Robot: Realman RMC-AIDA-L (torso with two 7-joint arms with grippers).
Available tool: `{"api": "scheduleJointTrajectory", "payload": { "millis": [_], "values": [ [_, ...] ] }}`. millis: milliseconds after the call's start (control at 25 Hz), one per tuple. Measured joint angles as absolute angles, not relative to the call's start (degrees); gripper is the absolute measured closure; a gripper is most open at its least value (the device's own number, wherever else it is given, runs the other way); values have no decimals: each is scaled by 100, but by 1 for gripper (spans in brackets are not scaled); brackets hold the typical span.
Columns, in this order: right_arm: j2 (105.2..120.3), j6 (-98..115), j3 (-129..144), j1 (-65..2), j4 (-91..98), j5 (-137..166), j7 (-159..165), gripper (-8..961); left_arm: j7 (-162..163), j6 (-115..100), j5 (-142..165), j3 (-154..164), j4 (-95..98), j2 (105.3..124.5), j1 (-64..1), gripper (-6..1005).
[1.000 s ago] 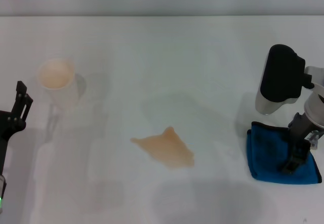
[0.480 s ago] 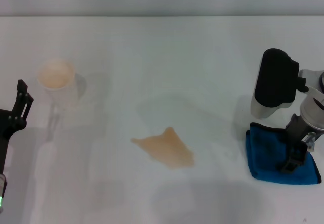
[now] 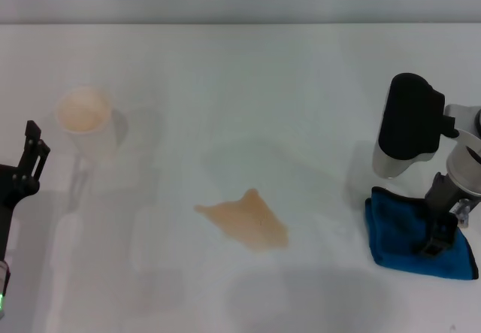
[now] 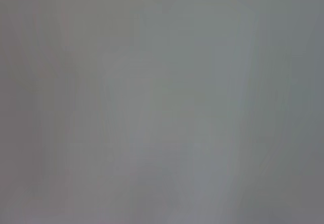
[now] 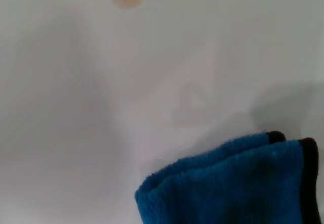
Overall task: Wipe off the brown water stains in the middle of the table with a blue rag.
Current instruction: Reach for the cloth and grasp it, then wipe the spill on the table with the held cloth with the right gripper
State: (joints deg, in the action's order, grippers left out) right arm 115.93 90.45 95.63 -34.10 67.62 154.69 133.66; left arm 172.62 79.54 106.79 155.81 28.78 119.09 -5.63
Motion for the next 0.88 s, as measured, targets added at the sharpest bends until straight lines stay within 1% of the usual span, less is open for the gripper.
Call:
{"api": "scheduleJointTrajectory", "payload": {
  "millis": [280, 400, 600, 880],
  "values": [
    [11600, 9304, 9570, -3448, 6758, 15429, 13368, 403, 17262, 7956, 10679, 15603, 2887, 11909, -571, 137],
    [11603, 9281, 9540, -3416, 6878, 15372, 13368, 600, 17262, 7973, 10679, 15603, 2887, 11909, -571, 138],
    [11605, 9241, 9489, -3426, 6906, 15349, 13368, 728, 17262, 7977, 10679, 15603, 2894, 11909, -556, 138],
    [11620, 9019, 9631, -3563, 6913, 14867, 13368, 758, 17261, 7988, 10679, 15600, 2909, 11909, -544, 138]
  ]
}}
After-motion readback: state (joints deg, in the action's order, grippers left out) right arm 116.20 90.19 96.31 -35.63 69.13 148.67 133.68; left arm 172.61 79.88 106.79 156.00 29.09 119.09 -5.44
